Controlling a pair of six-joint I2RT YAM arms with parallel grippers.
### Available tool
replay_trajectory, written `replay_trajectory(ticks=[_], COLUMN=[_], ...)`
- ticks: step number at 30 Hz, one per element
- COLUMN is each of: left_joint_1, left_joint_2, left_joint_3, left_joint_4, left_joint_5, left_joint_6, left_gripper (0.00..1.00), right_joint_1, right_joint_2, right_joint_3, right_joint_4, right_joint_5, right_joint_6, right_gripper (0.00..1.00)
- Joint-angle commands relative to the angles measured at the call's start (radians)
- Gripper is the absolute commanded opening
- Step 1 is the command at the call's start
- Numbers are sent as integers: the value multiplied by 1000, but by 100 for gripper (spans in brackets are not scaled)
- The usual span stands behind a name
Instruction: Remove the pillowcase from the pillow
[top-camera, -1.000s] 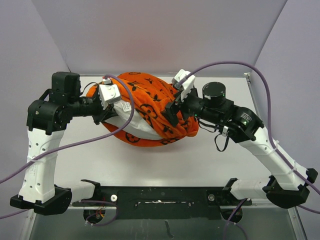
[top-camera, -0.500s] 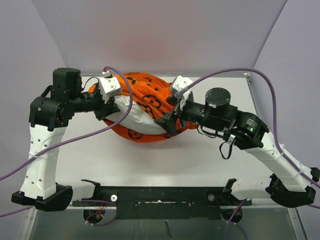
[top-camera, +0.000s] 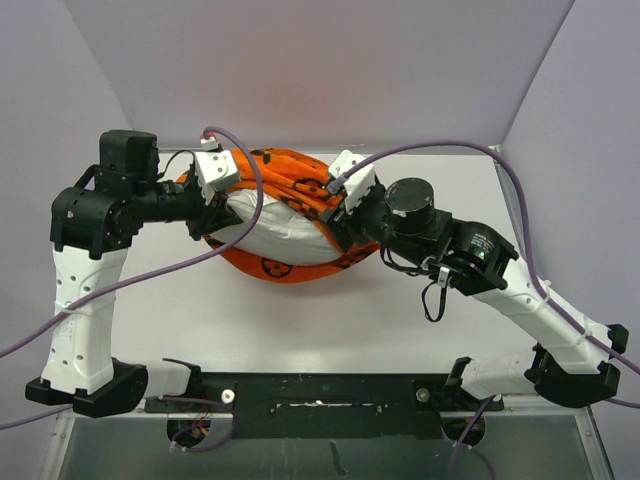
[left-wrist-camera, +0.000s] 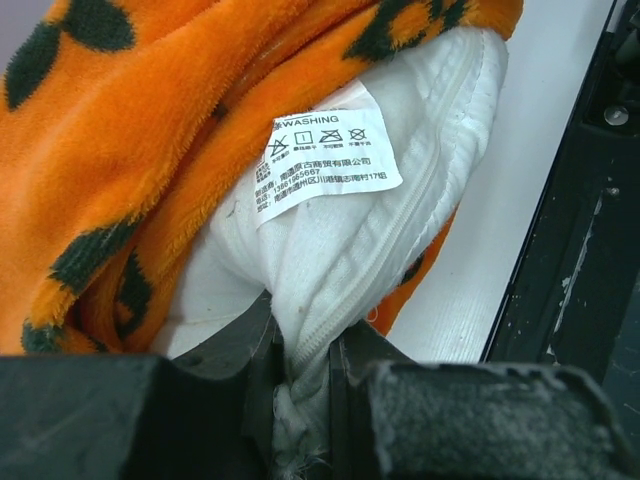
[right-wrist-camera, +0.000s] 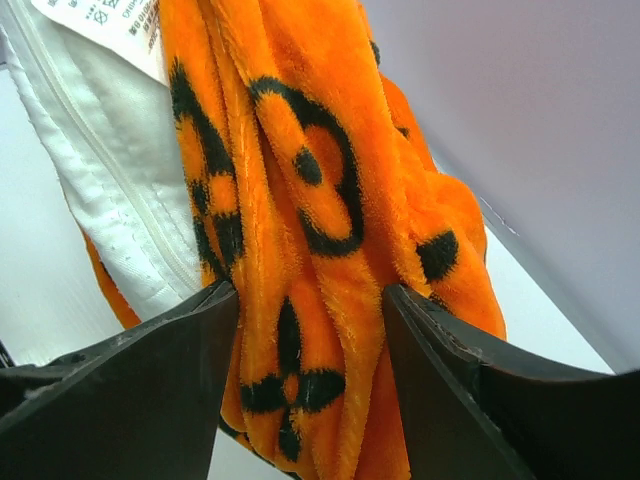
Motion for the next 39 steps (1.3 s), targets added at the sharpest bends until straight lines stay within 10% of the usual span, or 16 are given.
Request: replay_trajectory(ticks=[1, 7, 24, 39], left_joint_1=[0, -1, 0, -1], left_joint_2=[1, 0, -165, -128], left_joint_3=[101, 124, -154, 111], left_joint_4=[15, -21, -209, -110], left_joint_5=[91, 116, 55, -53], left_joint_6=[-17, -8, 284, 173], left_gripper=[0, 0, 0, 0], right_joint_1=[-7, -121, -527, -826], right_joint_2=[20, -4, 35, -32], right_joint_3=[26, 22, 90, -269], right_joint_4=[-27, 17, 78, 148], right_joint_5=[17, -7, -80, -140], right_joint_6=[-16, 23, 87, 154], right_gripper=[51, 0, 0, 0])
